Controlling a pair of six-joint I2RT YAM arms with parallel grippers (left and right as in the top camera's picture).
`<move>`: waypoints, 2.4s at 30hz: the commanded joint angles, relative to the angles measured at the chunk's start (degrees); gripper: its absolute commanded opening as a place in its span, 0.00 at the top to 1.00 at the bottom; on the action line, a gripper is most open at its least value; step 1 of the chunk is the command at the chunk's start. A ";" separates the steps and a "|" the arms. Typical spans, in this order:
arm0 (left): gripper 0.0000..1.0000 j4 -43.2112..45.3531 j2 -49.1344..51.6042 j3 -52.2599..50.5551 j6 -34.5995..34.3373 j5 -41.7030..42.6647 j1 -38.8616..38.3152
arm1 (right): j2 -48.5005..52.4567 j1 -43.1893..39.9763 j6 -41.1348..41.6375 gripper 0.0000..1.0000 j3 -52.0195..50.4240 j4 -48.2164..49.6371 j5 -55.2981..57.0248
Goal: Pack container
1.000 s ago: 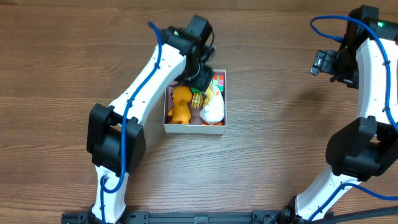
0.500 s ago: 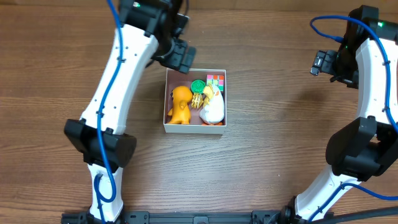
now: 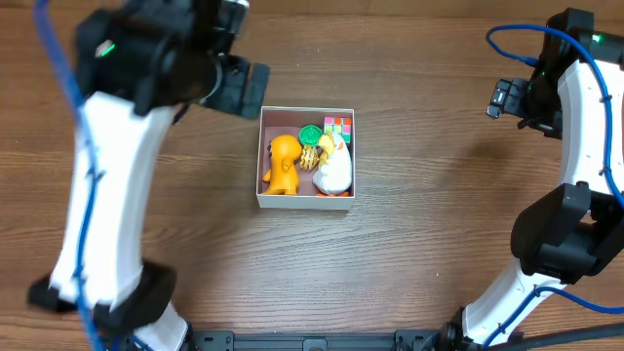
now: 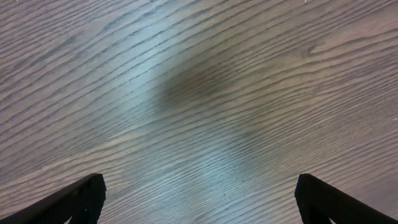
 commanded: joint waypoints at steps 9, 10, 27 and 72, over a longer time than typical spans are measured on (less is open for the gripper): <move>0.00 -0.24 -21.81 -19.23 -5.84 -0.57 -0.11 | 0.11 0.20 0.17 0.00 -0.04 0.20 -0.04; 0.00 -0.24 -23.30 -21.49 -6.32 -0.57 -0.11 | 0.11 0.20 0.17 0.00 -0.04 0.20 -0.04; 0.00 10.43 -49.00 -61.02 -12.24 1.66 -0.09 | 0.11 0.20 0.17 0.00 -0.04 0.20 -0.04; 0.00 21.64 -67.36 -75.97 -11.08 3.28 -0.04 | 0.11 0.20 0.17 0.00 -0.04 0.20 -0.04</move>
